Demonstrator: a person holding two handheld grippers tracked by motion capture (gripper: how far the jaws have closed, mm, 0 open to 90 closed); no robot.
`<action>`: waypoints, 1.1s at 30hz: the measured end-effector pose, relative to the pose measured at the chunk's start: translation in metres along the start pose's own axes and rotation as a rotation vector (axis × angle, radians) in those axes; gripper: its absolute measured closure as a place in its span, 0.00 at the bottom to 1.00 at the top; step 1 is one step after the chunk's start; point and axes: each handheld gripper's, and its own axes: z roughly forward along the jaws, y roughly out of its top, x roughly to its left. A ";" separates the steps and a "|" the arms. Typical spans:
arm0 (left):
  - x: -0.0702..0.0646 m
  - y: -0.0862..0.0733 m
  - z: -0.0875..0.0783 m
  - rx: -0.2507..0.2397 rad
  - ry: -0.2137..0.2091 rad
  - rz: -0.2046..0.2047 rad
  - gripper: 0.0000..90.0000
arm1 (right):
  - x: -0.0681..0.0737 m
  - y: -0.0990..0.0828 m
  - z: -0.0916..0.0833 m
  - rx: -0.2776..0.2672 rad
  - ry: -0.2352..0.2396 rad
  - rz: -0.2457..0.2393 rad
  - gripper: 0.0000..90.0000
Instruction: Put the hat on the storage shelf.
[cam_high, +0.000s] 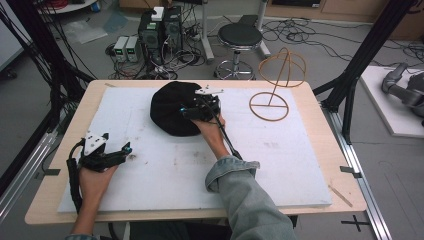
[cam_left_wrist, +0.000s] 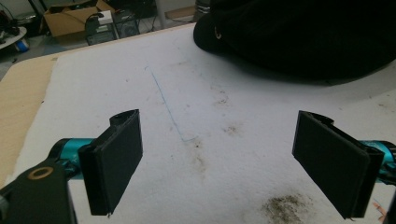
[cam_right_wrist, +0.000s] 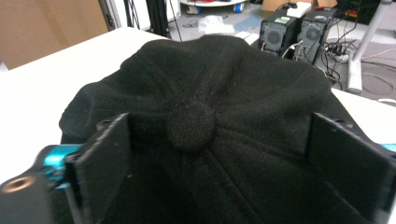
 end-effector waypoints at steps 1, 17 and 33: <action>0.000 0.000 0.000 0.000 0.000 -0.002 0.18 | 0.000 0.000 0.001 0.006 0.007 -0.004 0.18; 0.001 -0.001 0.000 0.004 0.003 0.000 0.18 | 0.004 0.000 0.003 0.031 -0.003 -0.035 0.70; 0.001 -0.001 0.000 0.005 0.006 0.000 0.18 | 0.007 0.023 -0.024 -0.052 -0.020 -0.107 0.84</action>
